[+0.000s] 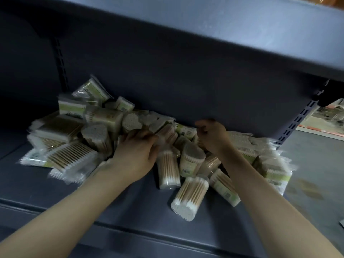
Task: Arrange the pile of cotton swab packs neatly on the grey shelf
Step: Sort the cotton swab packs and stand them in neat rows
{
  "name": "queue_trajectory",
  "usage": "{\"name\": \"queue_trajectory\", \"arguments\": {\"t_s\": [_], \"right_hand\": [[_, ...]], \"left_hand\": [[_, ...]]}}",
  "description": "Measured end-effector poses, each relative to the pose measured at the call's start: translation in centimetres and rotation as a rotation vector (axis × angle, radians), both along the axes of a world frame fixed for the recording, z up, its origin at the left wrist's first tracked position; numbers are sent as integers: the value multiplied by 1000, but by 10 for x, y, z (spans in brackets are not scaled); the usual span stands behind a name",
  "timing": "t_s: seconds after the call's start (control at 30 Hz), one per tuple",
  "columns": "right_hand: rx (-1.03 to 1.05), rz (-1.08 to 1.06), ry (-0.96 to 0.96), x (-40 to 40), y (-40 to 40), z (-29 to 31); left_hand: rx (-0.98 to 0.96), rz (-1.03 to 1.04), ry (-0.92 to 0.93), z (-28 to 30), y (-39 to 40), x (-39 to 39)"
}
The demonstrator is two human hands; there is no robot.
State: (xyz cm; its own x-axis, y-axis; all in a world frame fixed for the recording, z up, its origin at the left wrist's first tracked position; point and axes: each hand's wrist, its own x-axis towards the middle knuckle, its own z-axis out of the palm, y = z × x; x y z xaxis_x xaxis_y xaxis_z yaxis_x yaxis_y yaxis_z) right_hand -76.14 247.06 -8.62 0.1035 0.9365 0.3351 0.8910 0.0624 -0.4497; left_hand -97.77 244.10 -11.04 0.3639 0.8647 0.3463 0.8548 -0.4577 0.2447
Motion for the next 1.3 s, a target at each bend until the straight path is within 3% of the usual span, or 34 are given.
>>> {"name": "queue_trajectory", "arguments": {"t_s": [0.3, 0.6, 1.3], "right_hand": [[-149, 19, -153, 3, 33, -11], [-189, 46, -293, 5, 46, -20], [245, 52, -166, 19, -13, 11]], "left_hand": [[-100, -92, -8, 1, 11, 28], [-92, -57, -4, -8, 16, 33], [9, 51, -185, 7, 1, 53]]}}
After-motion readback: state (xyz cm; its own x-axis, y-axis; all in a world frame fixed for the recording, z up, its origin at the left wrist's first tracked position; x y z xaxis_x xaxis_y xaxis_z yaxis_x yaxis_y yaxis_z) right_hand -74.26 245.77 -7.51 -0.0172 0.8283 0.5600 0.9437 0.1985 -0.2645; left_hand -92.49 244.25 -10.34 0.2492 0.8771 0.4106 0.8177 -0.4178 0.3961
